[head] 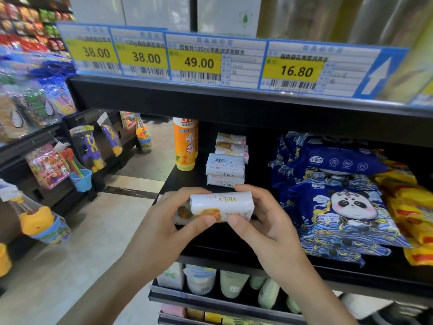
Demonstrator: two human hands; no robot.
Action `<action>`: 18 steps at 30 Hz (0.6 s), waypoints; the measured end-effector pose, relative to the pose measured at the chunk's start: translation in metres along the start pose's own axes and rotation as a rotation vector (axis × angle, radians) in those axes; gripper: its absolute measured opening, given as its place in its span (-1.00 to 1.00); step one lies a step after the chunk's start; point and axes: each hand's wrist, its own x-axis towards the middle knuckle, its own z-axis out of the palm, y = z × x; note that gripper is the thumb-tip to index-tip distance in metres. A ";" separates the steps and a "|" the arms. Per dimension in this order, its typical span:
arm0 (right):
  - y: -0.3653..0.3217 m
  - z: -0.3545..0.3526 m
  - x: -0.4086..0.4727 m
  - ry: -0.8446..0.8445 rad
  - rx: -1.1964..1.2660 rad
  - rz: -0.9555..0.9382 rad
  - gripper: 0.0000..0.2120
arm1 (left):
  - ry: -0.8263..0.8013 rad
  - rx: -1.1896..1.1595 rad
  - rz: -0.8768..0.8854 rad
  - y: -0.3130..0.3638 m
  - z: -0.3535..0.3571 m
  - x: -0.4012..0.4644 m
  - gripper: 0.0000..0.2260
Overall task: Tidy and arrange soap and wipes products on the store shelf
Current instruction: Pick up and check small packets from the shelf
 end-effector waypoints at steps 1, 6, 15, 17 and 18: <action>0.000 0.001 0.000 0.003 0.017 0.015 -0.60 | -0.002 -0.025 -0.013 0.001 0.000 0.000 -0.61; 0.002 0.002 0.002 0.030 0.069 0.075 -0.66 | -0.024 -0.040 -0.051 0.004 -0.001 -0.002 -0.50; 0.003 0.005 0.008 0.067 0.183 0.143 -0.54 | -0.074 0.279 0.110 0.003 -0.001 0.000 -0.16; 0.002 0.008 0.008 0.073 0.210 0.165 -0.49 | -0.028 0.287 0.146 0.003 -0.001 0.003 -0.23; 0.002 0.010 0.009 0.070 0.214 0.178 -0.48 | -0.008 0.304 0.174 0.003 -0.001 0.004 -0.27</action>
